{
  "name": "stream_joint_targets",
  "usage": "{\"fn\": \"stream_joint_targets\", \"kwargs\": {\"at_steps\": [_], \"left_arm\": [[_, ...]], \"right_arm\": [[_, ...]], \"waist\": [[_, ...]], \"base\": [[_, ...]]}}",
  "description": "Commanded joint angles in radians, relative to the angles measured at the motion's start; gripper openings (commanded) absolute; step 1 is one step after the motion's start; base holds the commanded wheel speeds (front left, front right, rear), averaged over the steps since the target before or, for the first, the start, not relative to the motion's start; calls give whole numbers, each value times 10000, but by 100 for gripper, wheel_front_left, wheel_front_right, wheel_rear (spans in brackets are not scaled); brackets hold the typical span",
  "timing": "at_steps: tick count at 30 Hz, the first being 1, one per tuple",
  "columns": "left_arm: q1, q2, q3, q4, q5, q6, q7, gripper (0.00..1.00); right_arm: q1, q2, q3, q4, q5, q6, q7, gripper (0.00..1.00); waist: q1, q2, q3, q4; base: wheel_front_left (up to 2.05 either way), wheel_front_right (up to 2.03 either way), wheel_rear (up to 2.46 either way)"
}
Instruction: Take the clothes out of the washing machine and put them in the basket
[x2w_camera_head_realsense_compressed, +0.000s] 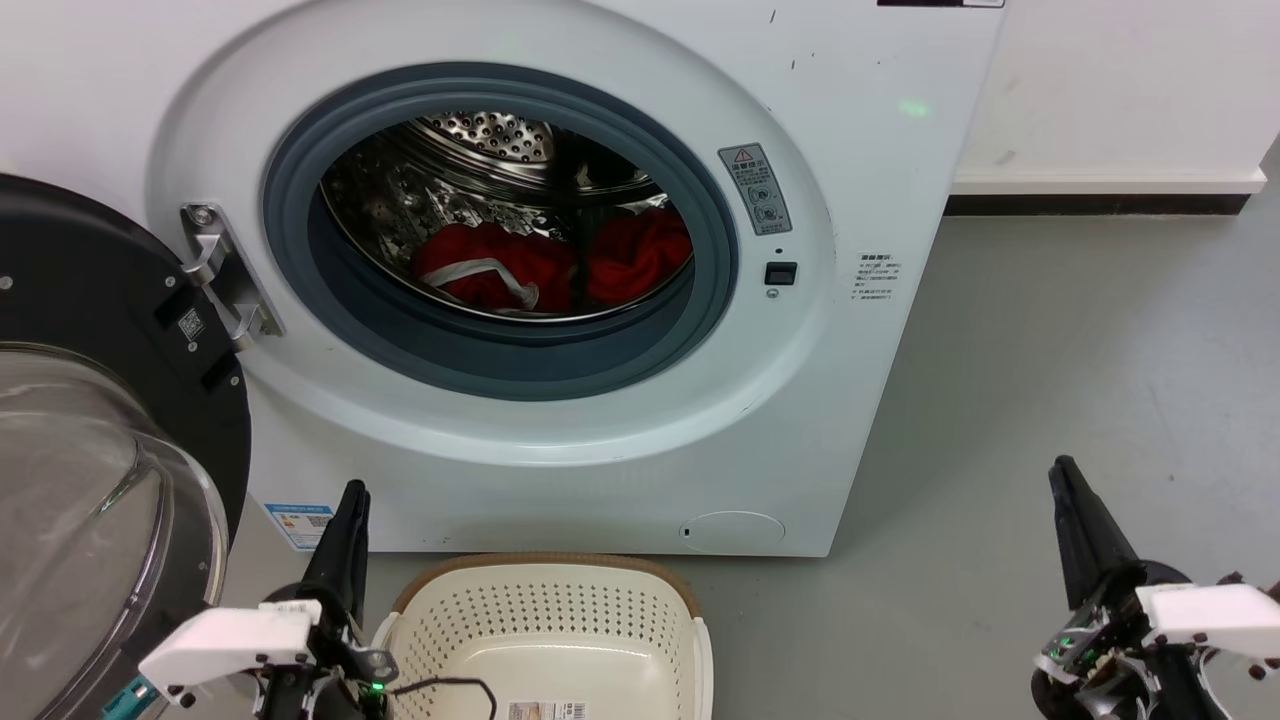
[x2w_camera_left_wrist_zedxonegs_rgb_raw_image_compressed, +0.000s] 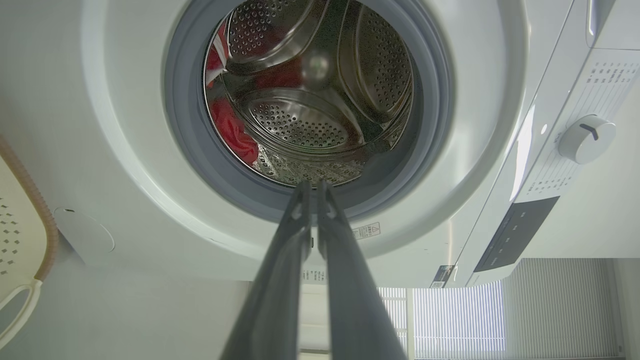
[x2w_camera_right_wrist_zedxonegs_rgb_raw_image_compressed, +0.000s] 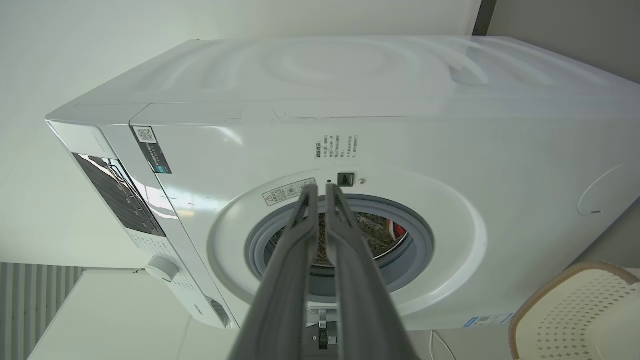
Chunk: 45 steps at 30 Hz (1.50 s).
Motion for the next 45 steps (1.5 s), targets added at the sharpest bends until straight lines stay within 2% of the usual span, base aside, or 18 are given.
{"fn": "stream_joint_targets", "kwargs": {"at_steps": [1,4,16,22,26,30,34,39,45], "left_arm": [[10,0,-9,5,2,0,-15,100],[265,-23,-53,251,6,2,-29,100],[547,-17,-297,-278,469,-2,-634,100],[658,-14,18,-217,1072,-4,-906,100],[658,-12,206,-163,1489,-5,-1078,100],[607,-8,699,-301,2212,-1,-1240,100],[542,-8,992,-574,3033,86,-1398,100],[547,-5,1059,-1256,4192,454,-1586,100],[704,-3,735,-2158,5475,1163,-1799,100]], "right_arm": [[11,4,5,9,-1,-2,-14,100],[248,30,27,243,-6,-2,-29,100],[468,18,103,-44,-407,-2,-636,100],[522,13,16,75,-1260,-2,-910,100],[489,8,-72,121,-2347,-2,-1081,100],[444,5,-446,-264,-4472,-2,-1245,100],[440,2,-454,-803,-5900,-2,-1402,100],[487,-3,-368,-1499,-7309,-2,-1589,100],[565,-8,-171,-2203,-8832,-2,-1803,100]], "waist": [[0,0,1,0],[0,0,4,-1],[0,0,15,-20],[0,0,15,-34],[0,0,15,-46],[0,0,28,-57],[0,0,43,-68],[0,0,77,-81],[0,0,121,-96]], "base": [[0,0,0],[0,0,0],[0,0,0],[0,0,0],[0,0,0],[0,0,0],[0,0,0],[0,0,0],[0,0,0]]}}
